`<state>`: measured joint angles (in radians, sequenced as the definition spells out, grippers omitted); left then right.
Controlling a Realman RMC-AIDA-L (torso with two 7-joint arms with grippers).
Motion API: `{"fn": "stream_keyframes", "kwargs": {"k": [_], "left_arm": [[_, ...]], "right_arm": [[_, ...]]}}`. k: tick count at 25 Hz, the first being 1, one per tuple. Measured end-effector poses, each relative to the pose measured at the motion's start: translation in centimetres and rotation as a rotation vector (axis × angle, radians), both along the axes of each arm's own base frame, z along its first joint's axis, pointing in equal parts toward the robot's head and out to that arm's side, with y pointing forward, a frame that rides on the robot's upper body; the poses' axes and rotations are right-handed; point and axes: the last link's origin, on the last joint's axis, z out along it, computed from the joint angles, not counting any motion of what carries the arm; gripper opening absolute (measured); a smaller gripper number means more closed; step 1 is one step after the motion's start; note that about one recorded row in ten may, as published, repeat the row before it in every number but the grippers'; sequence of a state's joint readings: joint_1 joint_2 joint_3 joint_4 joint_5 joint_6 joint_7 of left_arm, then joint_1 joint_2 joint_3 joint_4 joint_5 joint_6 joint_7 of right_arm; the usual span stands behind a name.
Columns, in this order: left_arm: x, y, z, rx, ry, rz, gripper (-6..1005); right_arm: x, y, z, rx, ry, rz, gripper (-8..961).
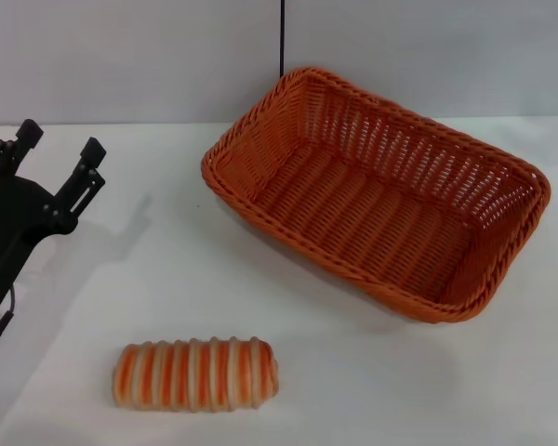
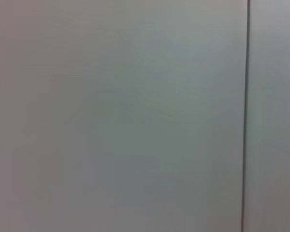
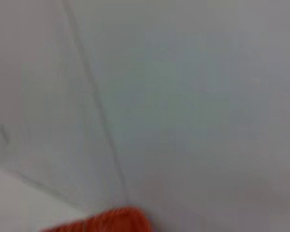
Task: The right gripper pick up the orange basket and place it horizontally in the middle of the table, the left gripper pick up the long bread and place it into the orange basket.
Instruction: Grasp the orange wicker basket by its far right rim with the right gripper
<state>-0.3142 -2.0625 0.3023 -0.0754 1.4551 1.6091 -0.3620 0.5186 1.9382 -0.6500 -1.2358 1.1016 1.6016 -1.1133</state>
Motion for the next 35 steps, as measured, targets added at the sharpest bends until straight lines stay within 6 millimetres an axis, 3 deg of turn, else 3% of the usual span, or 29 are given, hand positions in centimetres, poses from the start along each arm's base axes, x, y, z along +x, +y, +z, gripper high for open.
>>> {"fn": "stream_keyframes", "kwargs": {"k": [3,5,13,35], "left_arm": [[-0.1,-0.1,-0.1,-0.008,0.001,-0.001,813],[-0.1,-0.4,-0.2,-0.022,0.011,-0.008,813],[-0.3,-0.7,-0.3,-0.031,0.014,-0.004,814],[-0.2,-0.6,-0.5,-0.041,0.016,-0.005,814]], "right_arm": [[-1.1,0.4,-0.7,-0.062,-0.065,-0.007,491],[-2.3,1.2,-2.0,-0.147,-0.196,-0.034,491],[-3.1,2.2,-4.2,-0.201,-0.350,-0.074,491],[-0.3,2.4,-7.5,-0.295,-0.390,-0.149,489]]}}
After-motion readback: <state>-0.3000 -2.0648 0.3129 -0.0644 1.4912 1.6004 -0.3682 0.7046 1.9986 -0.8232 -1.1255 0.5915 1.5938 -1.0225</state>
